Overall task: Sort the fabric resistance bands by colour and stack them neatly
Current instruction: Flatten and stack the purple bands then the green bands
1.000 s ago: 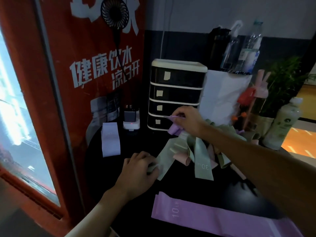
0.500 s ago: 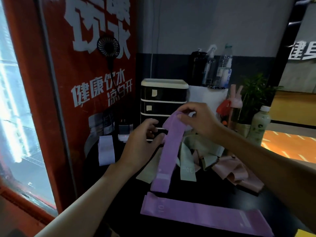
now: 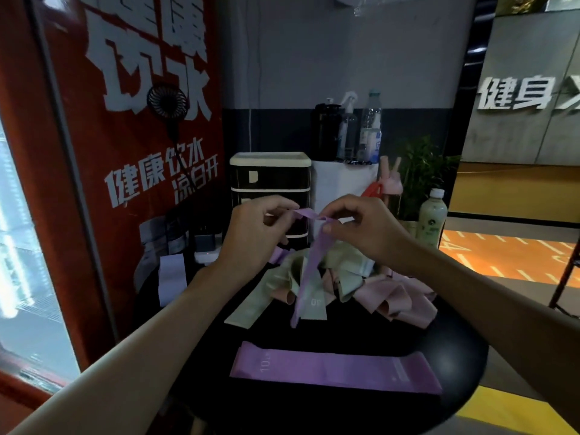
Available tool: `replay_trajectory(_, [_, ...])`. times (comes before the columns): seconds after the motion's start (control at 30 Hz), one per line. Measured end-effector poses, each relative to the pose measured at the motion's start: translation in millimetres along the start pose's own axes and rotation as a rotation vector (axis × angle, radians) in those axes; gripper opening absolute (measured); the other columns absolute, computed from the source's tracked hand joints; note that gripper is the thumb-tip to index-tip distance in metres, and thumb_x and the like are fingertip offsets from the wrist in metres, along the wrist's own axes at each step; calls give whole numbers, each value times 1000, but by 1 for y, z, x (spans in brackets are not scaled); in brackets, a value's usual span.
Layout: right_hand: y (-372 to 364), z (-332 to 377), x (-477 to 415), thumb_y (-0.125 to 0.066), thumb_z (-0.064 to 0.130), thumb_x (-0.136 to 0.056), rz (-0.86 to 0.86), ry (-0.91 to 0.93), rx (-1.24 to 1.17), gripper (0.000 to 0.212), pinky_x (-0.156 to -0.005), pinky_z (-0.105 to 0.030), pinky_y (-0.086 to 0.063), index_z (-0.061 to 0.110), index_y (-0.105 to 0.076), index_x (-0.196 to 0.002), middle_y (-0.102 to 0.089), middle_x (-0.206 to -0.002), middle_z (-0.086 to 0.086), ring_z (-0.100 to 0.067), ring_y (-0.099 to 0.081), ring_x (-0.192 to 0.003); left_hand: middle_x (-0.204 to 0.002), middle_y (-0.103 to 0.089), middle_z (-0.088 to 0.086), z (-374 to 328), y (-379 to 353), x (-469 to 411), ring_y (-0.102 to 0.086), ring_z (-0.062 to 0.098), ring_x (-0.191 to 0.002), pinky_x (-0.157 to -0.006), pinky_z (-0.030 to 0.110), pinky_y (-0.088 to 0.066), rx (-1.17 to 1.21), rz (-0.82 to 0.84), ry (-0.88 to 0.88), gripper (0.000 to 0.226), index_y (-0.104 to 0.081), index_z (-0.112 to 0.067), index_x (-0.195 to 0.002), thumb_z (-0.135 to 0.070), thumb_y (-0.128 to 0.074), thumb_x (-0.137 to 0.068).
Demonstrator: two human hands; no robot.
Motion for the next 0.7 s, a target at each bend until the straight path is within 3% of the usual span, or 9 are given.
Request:
replay_trajectory(0.17, [-1,5,17,-68,-4,-84,33,-141,-237,26,-82,-24,-56,11,-66,-105,-67,-113,-4,-16,-70,-95,-91,-74,-12,-18,-4,-6,-72,2,-85,-79,16,-55,23,44,-75,22,-76,-15,-103,0,-66,-91])
replay_trajectory(0.27, [-2,7,20,-70,0,-84,-41,-176,-262,22,-84,-26,-57,12,-67,-102,-71,-105,-3,-15,-71,-93,-95,-74,-9,-21,-4,-9,-71,3,-91,-82,17,-55,35,54,-88,25,-76,-12,-103,5,-63,-91])
replay_trajectory(0.37, [-4,8,20,-71,1,-84,-112,-198,-350,17,-75,-20,-55,14,-69,-96,-74,-94,-3,-13,-72,-86,-101,-73,-2,-26,-3,-11,-70,6,-95,-85,17,-54,60,68,-79,25,-75,-5,-102,10,-59,-91])
replay_trajectory(0.47, [-4,10,18,-72,3,-83,-139,-214,-381,18,-72,-16,-52,14,-70,-97,-74,-92,-4,-10,-71,-83,-100,-73,-6,-30,-1,-10,-70,7,-98,-90,21,-55,89,78,-48,35,-75,-13,-96,14,-53,-92])
replay_trajectory(0.57, [-7,12,16,-72,2,-83,-164,-215,-355,16,-72,-20,-54,12,-70,-96,-71,-85,-2,-9,-68,-76,-98,-75,-2,-30,1,-10,-71,13,-96,-88,28,-58,187,88,17,34,-75,-16,-91,9,-51,-94])
replay_trajectory(0.63, [-7,14,14,-72,2,-83,-192,-214,-360,14,-73,-26,-57,13,-70,-91,-68,-80,1,-11,-66,-75,-96,-75,2,-32,1,-10,-72,13,-93,-83,27,-58,178,83,0,20,-73,-13,-99,1,-61,-94])
replay_trajectory(0.7, [-9,15,14,-72,1,-83,-192,-213,-381,14,-76,-32,-59,13,-70,-88,-69,-85,-4,-16,-67,-78,-95,-74,5,-30,1,-11,-72,13,-89,-79,23,-57,170,97,11,22,-67,-9,-112,-5,-69,-90])
Point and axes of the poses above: each hand's wrist, its own x-axis away from the middle knuckle, its own y-axis out of the back of the hand, z = x × y, the point moved 3 cm from there along -x, towards the middle knuckle
